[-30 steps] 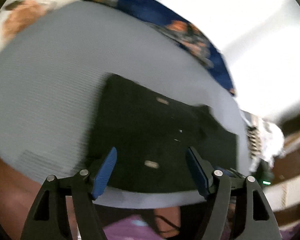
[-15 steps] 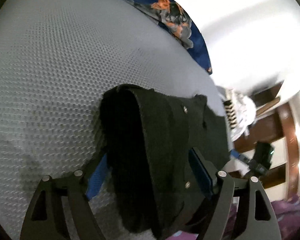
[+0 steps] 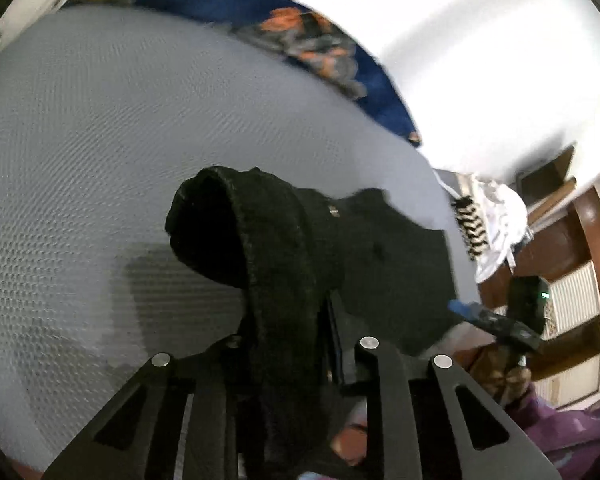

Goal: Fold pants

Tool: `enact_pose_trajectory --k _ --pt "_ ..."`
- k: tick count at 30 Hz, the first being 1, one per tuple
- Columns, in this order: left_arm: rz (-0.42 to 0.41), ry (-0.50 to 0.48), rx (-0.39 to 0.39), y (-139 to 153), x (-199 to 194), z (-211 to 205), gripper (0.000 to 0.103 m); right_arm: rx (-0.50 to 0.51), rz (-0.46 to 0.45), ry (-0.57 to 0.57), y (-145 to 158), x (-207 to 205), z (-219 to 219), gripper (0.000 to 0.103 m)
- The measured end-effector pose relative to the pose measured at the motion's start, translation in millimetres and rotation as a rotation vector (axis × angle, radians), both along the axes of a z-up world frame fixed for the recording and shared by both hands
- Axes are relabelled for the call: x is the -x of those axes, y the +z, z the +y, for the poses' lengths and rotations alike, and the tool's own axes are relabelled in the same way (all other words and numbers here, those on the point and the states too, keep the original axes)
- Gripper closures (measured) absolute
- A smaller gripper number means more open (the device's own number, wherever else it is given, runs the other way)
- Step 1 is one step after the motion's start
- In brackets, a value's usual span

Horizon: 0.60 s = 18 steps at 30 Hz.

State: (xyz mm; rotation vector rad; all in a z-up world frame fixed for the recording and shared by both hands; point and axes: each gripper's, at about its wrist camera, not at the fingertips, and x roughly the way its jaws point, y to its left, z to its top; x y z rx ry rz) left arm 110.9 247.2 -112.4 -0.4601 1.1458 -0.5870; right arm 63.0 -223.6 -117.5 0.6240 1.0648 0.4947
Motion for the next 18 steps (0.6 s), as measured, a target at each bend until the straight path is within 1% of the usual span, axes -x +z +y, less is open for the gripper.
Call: enact_pose_trajectory --k 4,8,10,11,13,17,18 --pt "-0.01 -0.006 0.058 35.9 8.0 -29.7 0.083 -0.024 0.006 -0.025 -2.7 0.9 -18.1 0.046" --pt "-0.031 -0.051 0.087 72.4 15.0 -80.7 0.085 -0.088 0.02 -0.01 -7.4 -5.4 -28.4 0.045" --pt "-0.035 -0.084 0.108 84.6 13.7 -108.2 0.085 -0.135 0.005 0.017 -5.6 -10.5 -29.4 0.045" --pt "-0.042 -0.104 0.124 90.6 11.4 -126.8 0.085 -0.162 -0.004 0.034 -4.2 -13.6 -29.4 0.043" --pt "-0.056 -0.13 0.143 97.8 4.8 -159.2 0.084 -0.224 -0.003 0.055 -4.8 -19.4 -31.3 0.041" --pt "-0.045 -0.163 0.212 95.7 -17.7 -230.3 0.084 -0.33 0.011 0.058 -11.0 -27.8 -48.4 0.041" --pt "-0.045 -0.174 0.218 94.6 -23.1 -247.5 0.084 -0.351 0.015 0.052 -12.6 -28.5 -56.2 0.038"
